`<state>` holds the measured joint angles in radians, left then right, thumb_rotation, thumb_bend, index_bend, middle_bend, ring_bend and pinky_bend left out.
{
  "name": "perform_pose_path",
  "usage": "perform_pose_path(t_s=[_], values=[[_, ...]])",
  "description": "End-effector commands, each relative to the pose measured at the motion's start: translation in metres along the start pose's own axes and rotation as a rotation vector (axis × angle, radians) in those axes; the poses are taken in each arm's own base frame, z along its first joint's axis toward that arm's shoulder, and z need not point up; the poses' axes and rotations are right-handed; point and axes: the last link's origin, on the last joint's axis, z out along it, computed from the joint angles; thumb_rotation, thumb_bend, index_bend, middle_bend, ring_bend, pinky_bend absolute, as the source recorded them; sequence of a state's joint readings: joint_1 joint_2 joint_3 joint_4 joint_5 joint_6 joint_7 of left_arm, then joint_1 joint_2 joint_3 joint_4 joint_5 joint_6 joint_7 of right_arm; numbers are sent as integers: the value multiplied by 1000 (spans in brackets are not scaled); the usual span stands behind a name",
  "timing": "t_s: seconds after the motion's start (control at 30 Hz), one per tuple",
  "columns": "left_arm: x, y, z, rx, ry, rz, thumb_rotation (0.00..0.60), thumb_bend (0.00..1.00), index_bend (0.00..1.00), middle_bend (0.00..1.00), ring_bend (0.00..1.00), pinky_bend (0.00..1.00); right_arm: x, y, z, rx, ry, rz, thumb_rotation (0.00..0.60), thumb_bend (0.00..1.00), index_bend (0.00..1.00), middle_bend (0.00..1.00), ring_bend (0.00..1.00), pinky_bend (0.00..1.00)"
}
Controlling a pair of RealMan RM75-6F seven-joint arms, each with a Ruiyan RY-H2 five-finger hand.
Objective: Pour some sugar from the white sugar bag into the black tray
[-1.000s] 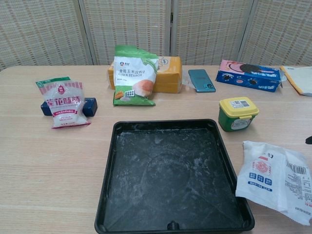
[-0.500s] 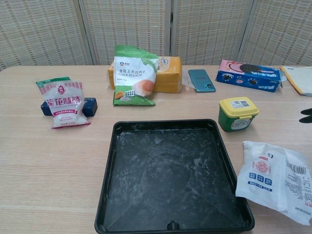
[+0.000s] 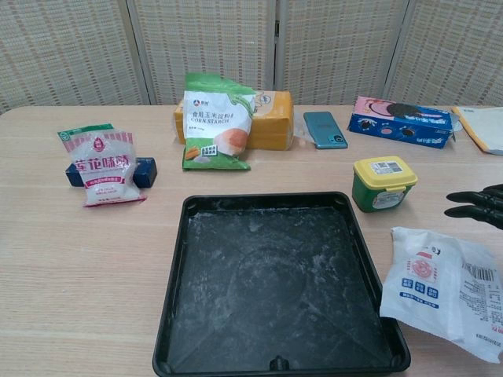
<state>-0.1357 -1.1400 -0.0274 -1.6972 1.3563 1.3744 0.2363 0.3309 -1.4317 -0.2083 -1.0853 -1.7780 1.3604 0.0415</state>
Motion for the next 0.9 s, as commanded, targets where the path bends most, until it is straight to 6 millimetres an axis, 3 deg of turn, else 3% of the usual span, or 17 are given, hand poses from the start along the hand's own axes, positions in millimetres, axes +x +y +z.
perform_pose_path(t_s=[0.03,0.43,0.9], values=[[1,0,-1,-1,3,-7,600,169,0,0,49,89,-1,-3,-2,2,-16,0,600,160,0,0,0,0],[8,-4,-5,-6,5,-48,600,170,0,0,52,89,-7,-19,18,34,-29,27,600,160,0,0,0,0],[14,-7,-7,-17,17,-78,600,171,0,0,56,87,7,-30,58,14,-28,66,600,160,0,0,0,0]])
